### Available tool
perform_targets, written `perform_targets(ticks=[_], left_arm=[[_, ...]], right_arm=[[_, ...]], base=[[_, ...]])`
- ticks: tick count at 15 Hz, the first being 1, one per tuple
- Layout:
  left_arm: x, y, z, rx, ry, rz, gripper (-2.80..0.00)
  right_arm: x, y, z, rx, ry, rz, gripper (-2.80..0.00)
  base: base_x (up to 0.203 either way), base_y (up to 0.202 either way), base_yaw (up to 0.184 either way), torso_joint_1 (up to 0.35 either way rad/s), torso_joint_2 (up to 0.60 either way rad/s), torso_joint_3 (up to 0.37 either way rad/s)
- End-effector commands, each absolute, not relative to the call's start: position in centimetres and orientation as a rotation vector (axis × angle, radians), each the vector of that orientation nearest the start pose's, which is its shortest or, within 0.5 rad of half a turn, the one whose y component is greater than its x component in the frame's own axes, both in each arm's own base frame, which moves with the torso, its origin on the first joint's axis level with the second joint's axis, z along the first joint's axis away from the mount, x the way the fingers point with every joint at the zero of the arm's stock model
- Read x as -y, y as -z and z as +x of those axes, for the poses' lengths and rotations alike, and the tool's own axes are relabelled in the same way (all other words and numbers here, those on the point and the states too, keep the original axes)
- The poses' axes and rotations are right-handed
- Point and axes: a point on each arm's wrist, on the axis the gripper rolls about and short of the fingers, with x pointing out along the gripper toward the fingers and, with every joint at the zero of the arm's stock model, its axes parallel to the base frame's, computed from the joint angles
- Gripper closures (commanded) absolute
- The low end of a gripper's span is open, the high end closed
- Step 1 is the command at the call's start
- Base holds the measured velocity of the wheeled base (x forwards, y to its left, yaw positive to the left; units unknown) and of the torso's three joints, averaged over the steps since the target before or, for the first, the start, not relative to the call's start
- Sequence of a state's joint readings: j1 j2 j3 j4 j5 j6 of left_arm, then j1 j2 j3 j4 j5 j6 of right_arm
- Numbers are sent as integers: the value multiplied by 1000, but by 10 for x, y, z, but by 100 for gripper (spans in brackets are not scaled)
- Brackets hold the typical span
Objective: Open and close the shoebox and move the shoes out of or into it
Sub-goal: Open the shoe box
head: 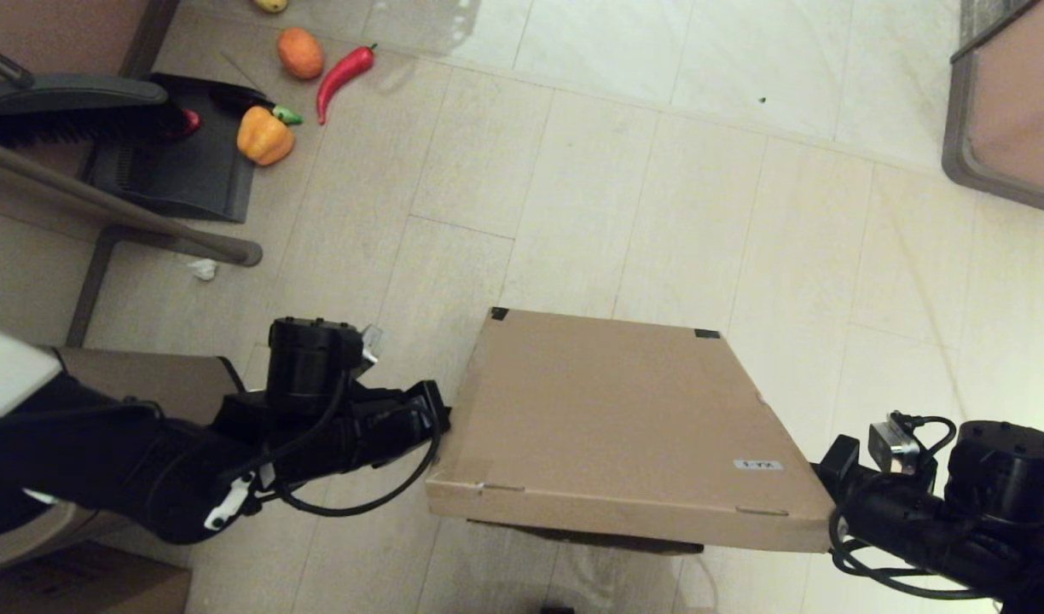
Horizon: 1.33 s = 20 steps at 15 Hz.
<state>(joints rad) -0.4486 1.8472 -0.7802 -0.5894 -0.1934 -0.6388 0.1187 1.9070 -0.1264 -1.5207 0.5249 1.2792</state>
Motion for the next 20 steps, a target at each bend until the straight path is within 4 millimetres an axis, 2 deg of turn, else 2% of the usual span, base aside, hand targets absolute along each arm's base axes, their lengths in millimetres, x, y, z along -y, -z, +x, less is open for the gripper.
perform_targets(ticks=[1, 6, 12, 16, 18, 20], left_arm=[[139, -130, 289, -645, 443, -558, 0], [117, -140, 294, -594, 389, -587, 0], [105, -139, 278, -604, 365, -588, 0], [103, -139, 274, -603, 364, -588, 0], [103, -140, 273, -597, 366, -589, 0], [101, -142, 274, -592, 361, -592, 0]], right_arm=[[-38, -80, 227, -603, -413, 1290, 0], [-38, -96, 223, -569, -437, 1365, 0], [-37, -116, 226, -484, -492, 1376, 0], [-39, -147, 259, -317, -577, 1351, 0], [-38, -159, 278, -223, -584, 1342, 0], [-37, -169, 290, -143, -587, 1299, 0]], base=[[0, 0, 0, 0, 0, 0], [0, 0, 0, 0, 0, 0], [0, 0, 0, 0, 0, 0], [0, 0, 0, 0, 0, 0], [0, 0, 0, 0, 0, 0], [0, 0, 0, 0, 0, 0]])
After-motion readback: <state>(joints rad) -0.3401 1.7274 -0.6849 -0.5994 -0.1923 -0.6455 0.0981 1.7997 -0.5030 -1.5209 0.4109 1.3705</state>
